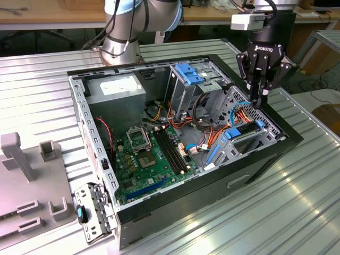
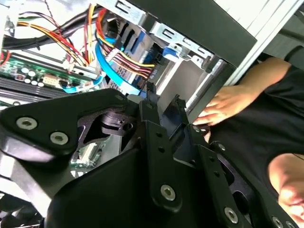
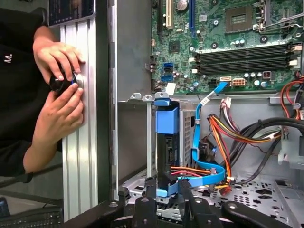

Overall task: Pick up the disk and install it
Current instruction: 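Insert the second disk wire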

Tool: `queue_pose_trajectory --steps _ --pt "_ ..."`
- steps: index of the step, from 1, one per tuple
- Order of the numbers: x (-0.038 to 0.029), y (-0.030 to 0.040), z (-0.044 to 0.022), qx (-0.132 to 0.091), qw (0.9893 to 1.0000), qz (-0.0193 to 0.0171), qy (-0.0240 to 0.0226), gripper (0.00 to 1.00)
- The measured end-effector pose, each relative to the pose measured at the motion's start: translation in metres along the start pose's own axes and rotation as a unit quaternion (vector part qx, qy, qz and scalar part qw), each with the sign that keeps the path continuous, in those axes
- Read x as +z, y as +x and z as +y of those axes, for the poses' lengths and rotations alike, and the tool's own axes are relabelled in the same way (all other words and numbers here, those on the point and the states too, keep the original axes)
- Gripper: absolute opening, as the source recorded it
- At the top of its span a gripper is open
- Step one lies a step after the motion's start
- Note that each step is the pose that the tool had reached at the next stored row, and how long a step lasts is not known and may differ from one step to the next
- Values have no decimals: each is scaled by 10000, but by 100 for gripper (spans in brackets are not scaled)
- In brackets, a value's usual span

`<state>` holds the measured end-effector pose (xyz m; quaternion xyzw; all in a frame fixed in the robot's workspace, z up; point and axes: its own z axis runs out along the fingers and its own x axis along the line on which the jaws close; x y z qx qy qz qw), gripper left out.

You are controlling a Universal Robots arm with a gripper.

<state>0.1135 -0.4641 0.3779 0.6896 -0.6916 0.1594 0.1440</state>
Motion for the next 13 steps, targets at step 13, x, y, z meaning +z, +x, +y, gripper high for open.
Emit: queue_pose_trajectory --steps 13 --pt "85 -39 -58 64 9996 245 -82 16"
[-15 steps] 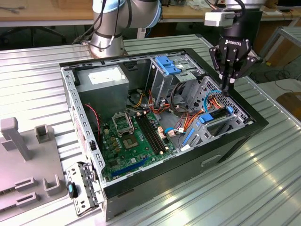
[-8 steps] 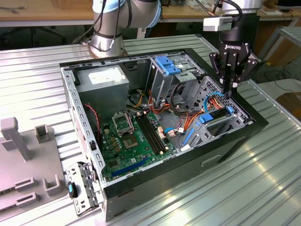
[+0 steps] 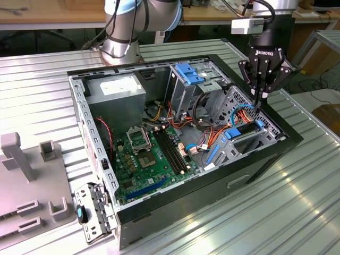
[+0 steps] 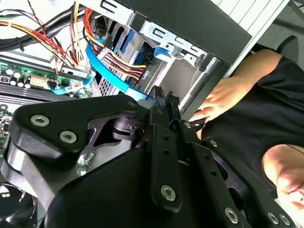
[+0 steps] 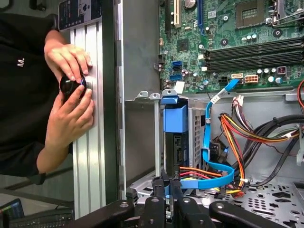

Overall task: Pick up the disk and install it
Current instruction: 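Insert the second disk wire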

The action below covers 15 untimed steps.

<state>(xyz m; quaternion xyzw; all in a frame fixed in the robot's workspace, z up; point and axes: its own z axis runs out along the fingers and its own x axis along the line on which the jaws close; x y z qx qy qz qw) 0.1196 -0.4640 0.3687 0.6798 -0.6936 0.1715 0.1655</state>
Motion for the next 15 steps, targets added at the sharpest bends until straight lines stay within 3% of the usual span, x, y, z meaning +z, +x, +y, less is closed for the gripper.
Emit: queue_pose_trajectory --steps 1,2,3,5,7,8,9,10,11,12,13,15 --pt "0 0 0 0 10000 -6 0 16" --pt "2 2 0 2 10000 -91 -2 16" --pt "3 4 1 2 9998 -214 -5 16" --pt "5 9 3 1 9992 -404 -9 16" --pt "11 21 17 3 9977 -676 -15 16" --pt "13 26 25 3 9971 -763 -17 16" --pt "18 36 52 4 9954 -958 -21 16" --pt "21 42 72 4 9941 -1088 -23 16" --pt "23 47 86 5 9930 -1179 -25 16" --pt "29 58 113 6 9905 -1373 -30 16" --pt "39 78 131 6 9890 -1481 -31 16" --pt "91 175 144 5 9880 -1543 -33 16"
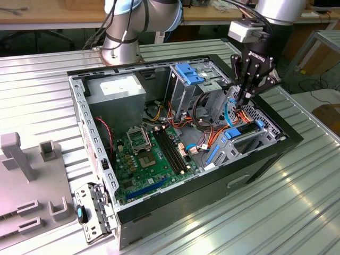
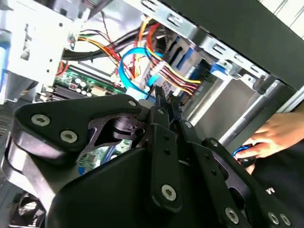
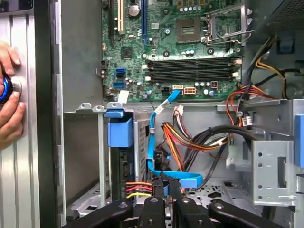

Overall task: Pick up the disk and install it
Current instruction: 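Insert the second disk wire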

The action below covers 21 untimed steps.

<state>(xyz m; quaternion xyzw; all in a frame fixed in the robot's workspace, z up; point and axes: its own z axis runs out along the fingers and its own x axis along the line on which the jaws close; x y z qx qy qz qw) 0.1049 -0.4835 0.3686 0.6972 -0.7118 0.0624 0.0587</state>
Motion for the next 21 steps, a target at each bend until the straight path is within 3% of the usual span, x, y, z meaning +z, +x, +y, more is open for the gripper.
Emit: queue_pose_trajectory --steps 2,5,8,12,15,17,18,21 --pt "21 114 6 1 10000 -38 -1 16" --pt "45 235 12 1 10000 -60 -1 16" --pt "57 272 16 2 10000 -62 9 16" --pt "78 318 32 8 9999 -75 137 16" --pt "102 357 70 11 9996 -129 242 16" --pt "116 378 101 24 9992 -149 370 16" --pt "124 389 131 39 9987 -155 477 16" --pt "147 391 199 63 9979 -167 626 16"
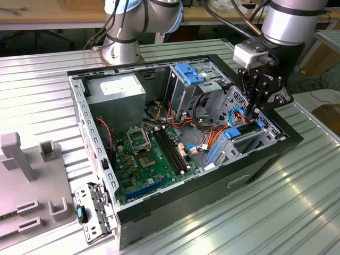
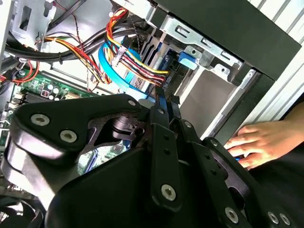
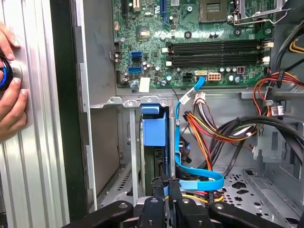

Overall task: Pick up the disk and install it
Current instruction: 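Insert the second disk wire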

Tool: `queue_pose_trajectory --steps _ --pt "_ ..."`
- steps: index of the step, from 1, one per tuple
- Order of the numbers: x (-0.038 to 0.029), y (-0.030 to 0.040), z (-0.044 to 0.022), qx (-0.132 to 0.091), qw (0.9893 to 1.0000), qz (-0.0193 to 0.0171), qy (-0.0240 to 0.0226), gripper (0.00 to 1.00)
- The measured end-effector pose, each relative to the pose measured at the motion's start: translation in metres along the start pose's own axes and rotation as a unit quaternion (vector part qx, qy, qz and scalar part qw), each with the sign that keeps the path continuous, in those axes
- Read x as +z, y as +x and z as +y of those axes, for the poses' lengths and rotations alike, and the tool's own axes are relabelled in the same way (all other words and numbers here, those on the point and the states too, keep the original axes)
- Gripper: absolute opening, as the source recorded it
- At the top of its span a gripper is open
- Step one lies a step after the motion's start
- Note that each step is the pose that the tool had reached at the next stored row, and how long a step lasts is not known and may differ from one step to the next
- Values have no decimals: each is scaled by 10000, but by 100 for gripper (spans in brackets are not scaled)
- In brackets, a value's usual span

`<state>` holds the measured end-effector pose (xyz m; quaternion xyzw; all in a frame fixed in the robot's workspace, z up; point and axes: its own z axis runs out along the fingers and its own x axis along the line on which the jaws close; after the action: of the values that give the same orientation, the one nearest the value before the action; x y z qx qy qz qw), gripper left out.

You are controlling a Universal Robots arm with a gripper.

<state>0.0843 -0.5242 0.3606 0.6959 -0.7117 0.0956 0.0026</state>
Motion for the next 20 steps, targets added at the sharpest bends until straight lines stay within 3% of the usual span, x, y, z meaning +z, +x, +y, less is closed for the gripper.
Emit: queue_pose_trajectory --steps 2,3,6,8,9,14,18,19,20 --pt "16 12 22 10 10000 -2 67 16" --pt "23 21 31 13 10000 -13 79 16" --pt "31 39 64 26 9999 -87 94 16" --pt "34 56 85 40 9998 -180 104 16" --pt "42 83 94 54 9996 -270 113 16" --pt "73 139 97 89 9986 -510 106 16" --pt "97 209 98 110 9977 -659 102 16" --pt "105 253 98 115 9975 -689 101 16" --pt "108 270 98 116 9975 -696 101 16"
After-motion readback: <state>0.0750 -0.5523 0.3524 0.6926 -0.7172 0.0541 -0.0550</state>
